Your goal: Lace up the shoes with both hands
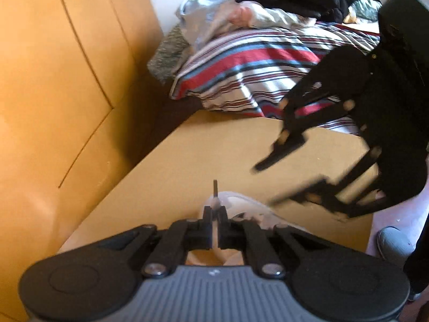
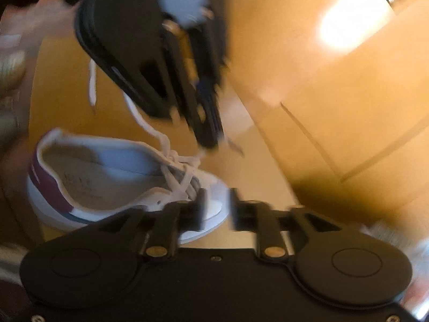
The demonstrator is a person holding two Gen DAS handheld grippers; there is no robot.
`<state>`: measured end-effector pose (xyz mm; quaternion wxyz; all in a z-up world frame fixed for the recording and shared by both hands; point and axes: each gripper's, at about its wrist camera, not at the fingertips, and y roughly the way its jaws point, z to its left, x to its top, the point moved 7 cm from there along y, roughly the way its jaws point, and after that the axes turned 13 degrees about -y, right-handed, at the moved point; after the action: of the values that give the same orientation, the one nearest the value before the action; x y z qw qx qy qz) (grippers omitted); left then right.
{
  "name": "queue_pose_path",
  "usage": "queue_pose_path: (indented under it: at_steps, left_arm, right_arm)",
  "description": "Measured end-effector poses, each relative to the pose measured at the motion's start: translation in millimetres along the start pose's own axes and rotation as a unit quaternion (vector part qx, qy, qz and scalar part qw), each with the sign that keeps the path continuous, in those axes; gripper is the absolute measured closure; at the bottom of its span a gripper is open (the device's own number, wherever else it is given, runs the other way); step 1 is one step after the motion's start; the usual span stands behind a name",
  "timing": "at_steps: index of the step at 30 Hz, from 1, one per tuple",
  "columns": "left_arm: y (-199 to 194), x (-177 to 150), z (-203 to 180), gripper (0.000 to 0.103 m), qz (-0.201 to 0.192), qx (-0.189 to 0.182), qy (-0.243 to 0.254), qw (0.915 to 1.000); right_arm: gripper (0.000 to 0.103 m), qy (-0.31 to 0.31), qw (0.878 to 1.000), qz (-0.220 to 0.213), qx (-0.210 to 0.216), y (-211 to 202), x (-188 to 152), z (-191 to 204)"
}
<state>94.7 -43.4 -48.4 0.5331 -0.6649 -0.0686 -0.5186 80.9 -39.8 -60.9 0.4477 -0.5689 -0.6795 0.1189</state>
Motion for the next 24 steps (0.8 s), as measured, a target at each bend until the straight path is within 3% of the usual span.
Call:
queue_pose_path:
  at_steps: [3, 7, 15, 21, 24]
  left_arm:
    - [-10, -4, -2, 0.1, -0.017, -0.011, 0.004, 0.9998]
    - [-10, -5, -12, 0.1, -0.036, -0.007, 0.017, 0.9992]
    - [13, -16, -44, 0.1, -0.012, -0.064, 0.037, 0.9972]
    - [19, -24, -48, 0.1, 0.012, -0.056, 0.049, 0.9972]
    - [14, -26, -44, 0.1, 0.011, -0.046, 0.045, 0.9979]
  right_arm:
    - [0.061, 0.135, 0.988, -0.032, 0.071, -10, -1, -5]
    - [0.061, 0.182, 0.98, -0.019, 0.08, -1, 1, 0]
    - [0.064, 0.195, 0.977, -0.012, 0.091, 3, 0, 18]
    - [0.064, 0.177, 0.982, 0.028, 0.063, 3, -21, 12]
    - [0.064, 0.194, 0.979, 0.003, 0.068, -7, -19, 9]
